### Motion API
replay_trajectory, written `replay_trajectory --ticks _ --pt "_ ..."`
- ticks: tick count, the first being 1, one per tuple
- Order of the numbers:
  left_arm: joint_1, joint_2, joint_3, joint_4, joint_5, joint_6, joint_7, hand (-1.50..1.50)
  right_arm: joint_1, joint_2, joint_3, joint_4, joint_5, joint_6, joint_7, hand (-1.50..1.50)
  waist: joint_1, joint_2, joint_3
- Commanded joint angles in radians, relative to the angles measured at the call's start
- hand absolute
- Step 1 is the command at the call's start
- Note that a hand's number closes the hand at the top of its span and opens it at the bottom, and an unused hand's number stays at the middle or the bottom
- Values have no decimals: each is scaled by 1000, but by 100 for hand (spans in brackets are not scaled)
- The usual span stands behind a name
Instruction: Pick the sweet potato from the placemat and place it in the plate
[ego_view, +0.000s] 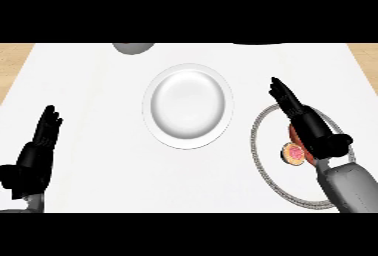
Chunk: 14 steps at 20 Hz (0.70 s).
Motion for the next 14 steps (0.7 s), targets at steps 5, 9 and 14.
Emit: replay_trajectory --ticks 5,9,14 --pt "-193 -14 -80 53 -84 -11 121 0 -89 142 -85 -2 -197 -8 224 -150 19 -36 -25" --pt "-170 -22 -112 40 -61 -51 138 0 -151 -209 158 11 356 27 92 150 15 -37 -34" --pt "-269 -61 -116 72 -77 -51 227 0 145 9 63 107 199 -84 -79 -150 19 -37 -25"
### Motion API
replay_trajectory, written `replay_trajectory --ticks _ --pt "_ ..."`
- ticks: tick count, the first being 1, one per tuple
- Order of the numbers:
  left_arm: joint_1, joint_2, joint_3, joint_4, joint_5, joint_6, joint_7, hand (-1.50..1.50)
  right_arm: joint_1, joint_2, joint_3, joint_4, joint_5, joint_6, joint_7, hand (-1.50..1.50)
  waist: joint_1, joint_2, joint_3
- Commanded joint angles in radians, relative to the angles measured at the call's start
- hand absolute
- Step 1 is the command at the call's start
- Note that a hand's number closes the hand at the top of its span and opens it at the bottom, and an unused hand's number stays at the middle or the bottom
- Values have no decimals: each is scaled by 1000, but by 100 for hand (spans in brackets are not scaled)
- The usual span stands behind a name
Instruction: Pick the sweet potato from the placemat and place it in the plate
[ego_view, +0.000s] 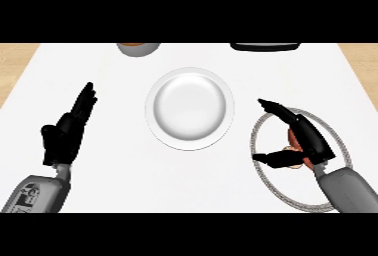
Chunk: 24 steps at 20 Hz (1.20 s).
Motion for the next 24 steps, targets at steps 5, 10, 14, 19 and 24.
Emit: replay_trajectory --ticks 5,10,14,19,24 --pt "-65 25 41 9 6 -63 69 0 151 -58 -21 16 181 -98 -209 -150 7 -2 2" --pt "-54 -70 -4 17 -63 10 46 0 207 -180 -144 -189 147 -76 -148 -150 2 -4 1" --pt "-61 -40 15 -3 -38 -24 65 0 147 -350 -126 -293 199 44 124 -150 4 -7 -1" --pt "-35 -34 16 12 -41 -49 33 0 93 -478 -121 -298 167 254 319 -150 16 -3 -1" --pt "-80 -42 41 53 -43 -67 38 0 6 -458 -94 -287 188 376 449 -150 21 2 1"
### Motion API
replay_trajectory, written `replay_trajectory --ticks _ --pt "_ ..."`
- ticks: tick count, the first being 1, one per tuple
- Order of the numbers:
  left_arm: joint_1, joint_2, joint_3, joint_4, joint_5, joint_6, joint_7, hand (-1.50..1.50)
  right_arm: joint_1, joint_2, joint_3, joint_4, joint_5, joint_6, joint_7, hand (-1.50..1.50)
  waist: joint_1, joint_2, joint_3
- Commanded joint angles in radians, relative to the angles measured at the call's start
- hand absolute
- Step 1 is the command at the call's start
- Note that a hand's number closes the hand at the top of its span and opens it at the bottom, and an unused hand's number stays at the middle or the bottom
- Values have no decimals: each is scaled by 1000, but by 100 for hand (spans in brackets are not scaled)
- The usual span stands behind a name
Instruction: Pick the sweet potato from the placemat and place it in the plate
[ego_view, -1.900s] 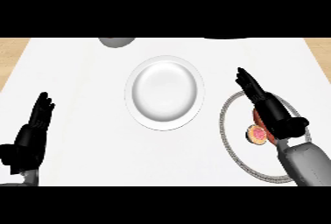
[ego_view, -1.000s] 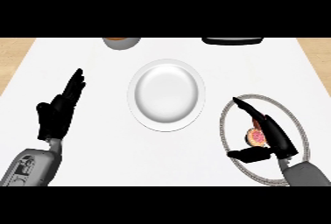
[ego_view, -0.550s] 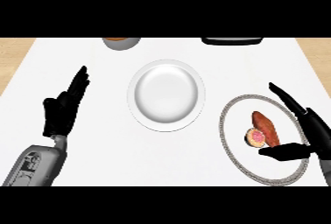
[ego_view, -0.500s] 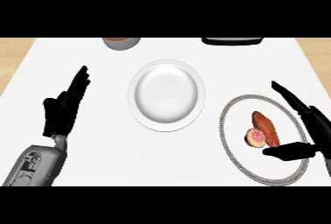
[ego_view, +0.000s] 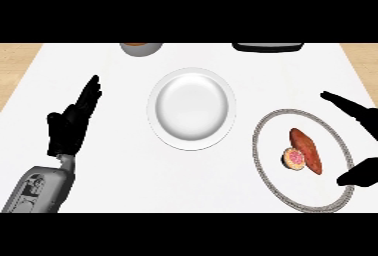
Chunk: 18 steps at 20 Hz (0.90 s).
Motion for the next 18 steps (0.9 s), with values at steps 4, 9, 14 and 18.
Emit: replay_trajectory --ticks 4,9,14,18 --pt "-30 -26 32 103 -25 -31 -57 0 -111 50 -17 155 51 175 47 -150 6 4 1" --pt "-30 -17 60 12 -19 -58 31 0 -41 121 -9 172 171 176 -19 -150 2 2 2" --pt "-18 -76 28 8 -75 -18 19 0 -138 186 21 260 247 255 48 -150 5 2 2" --pt "9 -27 92 -9 -44 -89 5 0 -49 208 8 251 327 241 2 -150 0 1 2"
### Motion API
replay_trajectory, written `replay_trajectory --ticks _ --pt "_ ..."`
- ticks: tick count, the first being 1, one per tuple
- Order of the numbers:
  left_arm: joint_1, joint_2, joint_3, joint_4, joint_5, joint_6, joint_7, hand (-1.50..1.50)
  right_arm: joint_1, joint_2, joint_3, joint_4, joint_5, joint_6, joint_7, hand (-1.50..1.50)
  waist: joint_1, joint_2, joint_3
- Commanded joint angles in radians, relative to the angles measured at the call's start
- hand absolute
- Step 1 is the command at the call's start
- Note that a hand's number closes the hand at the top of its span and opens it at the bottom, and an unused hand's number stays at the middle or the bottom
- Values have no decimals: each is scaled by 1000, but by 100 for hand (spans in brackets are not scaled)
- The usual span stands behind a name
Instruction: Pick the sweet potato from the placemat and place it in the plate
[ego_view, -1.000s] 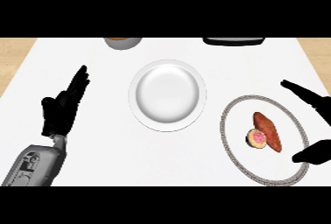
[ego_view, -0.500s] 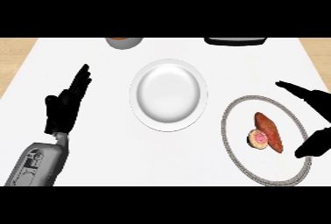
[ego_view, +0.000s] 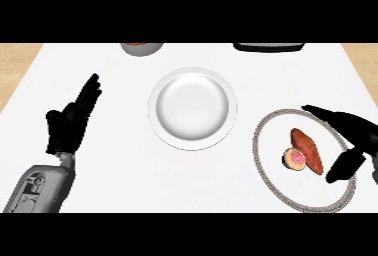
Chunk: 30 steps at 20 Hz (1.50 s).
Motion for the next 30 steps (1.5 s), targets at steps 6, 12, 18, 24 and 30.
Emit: replay_trajectory --ticks 6,12,18,24,30 --pt "71 3 31 -84 -6 -50 14 0 -85 119 -6 309 192 -23 -166 -150 9 1 1" --pt "2 -51 63 16 -44 -42 -15 0 -25 163 -56 276 274 0 -160 -150 -3 0 0" --pt "-8 -96 29 5 -116 1 4 0 -48 231 -64 410 371 -111 -266 150 -1 1 0" --pt "20 -63 69 -70 -75 -76 62 0 -81 223 -126 465 432 -170 -344 150 0 0 0" --pt "-37 -99 78 10 -102 -53 28 0 -64 267 -173 469 451 -262 -384 150 -4 0 0"
